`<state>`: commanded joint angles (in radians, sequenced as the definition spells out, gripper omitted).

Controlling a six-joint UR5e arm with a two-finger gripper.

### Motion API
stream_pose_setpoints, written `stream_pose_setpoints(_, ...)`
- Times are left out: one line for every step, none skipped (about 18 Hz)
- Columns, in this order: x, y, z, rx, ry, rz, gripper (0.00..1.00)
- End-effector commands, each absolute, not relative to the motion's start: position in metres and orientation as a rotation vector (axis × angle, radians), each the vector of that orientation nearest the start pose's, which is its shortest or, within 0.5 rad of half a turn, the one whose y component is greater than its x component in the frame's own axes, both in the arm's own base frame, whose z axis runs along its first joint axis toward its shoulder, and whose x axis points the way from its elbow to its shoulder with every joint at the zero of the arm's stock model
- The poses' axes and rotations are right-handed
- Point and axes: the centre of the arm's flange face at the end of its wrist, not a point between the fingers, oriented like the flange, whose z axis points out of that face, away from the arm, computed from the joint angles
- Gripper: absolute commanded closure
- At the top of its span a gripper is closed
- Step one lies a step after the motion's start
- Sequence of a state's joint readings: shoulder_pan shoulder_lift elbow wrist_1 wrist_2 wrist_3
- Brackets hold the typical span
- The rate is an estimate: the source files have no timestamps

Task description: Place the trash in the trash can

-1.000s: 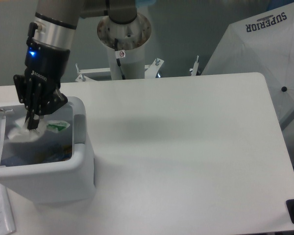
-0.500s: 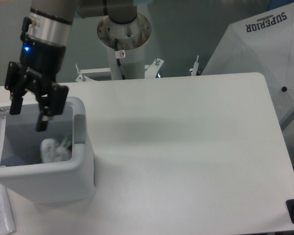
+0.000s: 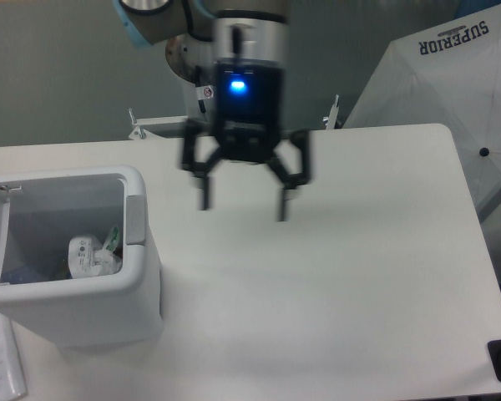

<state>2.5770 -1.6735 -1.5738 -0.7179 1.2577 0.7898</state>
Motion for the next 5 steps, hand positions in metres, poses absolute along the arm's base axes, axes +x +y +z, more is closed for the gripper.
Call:
stream_pose_setpoints(-0.402,0.439,0.538,-2.418,-0.105,0.528,0.00)
stream_pose_setpoints(-0.409,0.432,0.537,-2.433,-0.092,0.558,0.00)
stream_pose_setpoints(-0.414,0.427,0.536,-2.446,-0.071,0.580,0.00)
stream_pose_setpoints(-0.418,0.422,0.533,-2.456,-0.064,0.586,0.00)
stream_pose_setpoints(-0.421,0.419,0.530,-2.461,-0.066,0.586,0.00)
